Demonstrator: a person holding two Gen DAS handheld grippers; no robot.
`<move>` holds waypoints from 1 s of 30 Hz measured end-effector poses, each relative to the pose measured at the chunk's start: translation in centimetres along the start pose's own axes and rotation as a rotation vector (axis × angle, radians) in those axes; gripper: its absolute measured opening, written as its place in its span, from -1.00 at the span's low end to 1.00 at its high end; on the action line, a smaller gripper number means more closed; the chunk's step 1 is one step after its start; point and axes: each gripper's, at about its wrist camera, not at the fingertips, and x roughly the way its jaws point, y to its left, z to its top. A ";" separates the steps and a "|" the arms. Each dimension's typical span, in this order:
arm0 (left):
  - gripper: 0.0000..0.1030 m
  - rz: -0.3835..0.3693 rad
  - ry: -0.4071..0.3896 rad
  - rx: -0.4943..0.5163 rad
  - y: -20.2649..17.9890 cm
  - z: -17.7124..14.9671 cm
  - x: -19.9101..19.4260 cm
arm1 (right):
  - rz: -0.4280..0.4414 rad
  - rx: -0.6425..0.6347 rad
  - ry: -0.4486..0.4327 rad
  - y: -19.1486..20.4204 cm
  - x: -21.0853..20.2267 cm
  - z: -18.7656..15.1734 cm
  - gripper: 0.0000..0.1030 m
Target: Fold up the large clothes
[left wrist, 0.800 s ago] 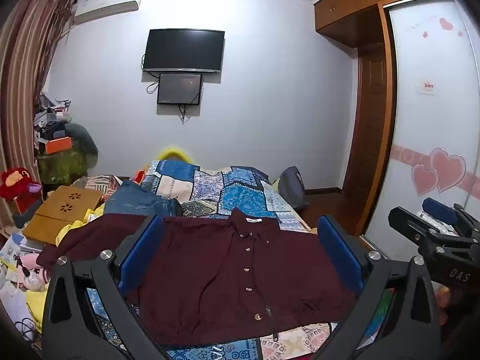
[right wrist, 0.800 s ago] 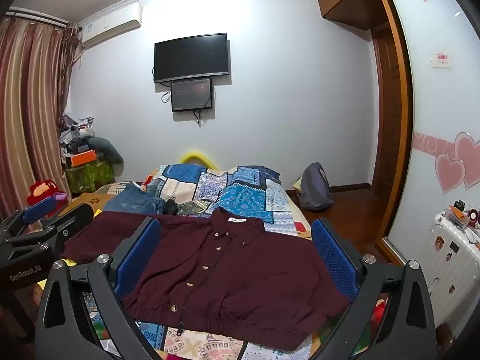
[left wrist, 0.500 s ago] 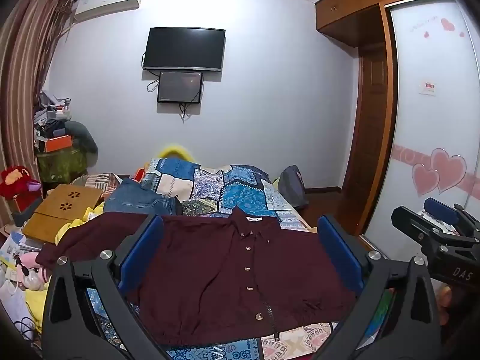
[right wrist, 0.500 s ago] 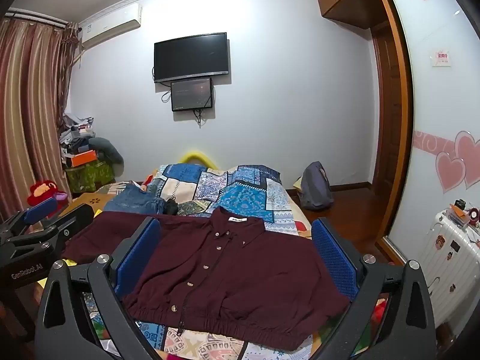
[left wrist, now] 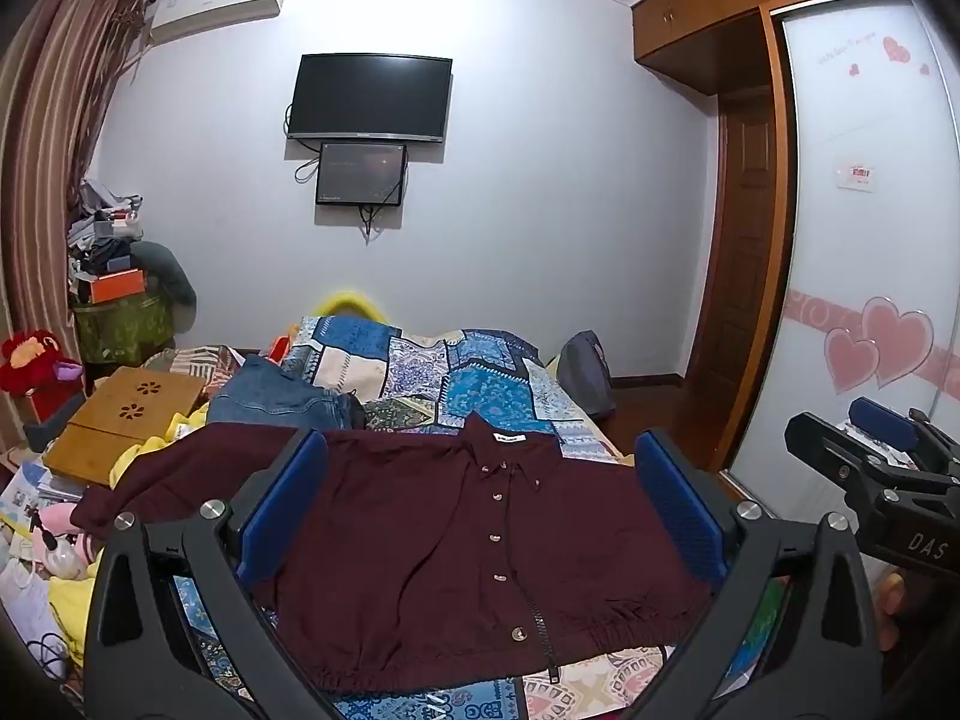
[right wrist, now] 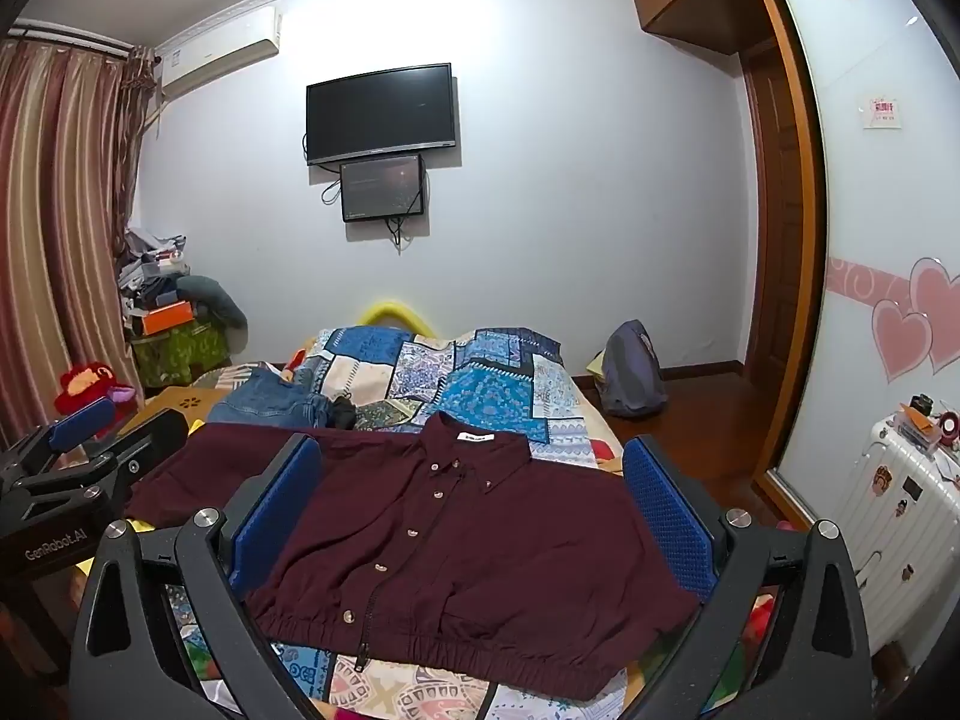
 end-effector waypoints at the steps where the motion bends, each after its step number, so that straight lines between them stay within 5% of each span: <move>1: 0.99 0.000 0.000 -0.001 0.1 -0.1 0.0 | 0.000 0.000 0.001 0.0 0.0 0.0 0.94; 30: 0.99 0.003 -0.007 0.006 0.0 -0.5 -0.1 | 0.001 0.005 0.005 0.5 0.1 -0.1 0.94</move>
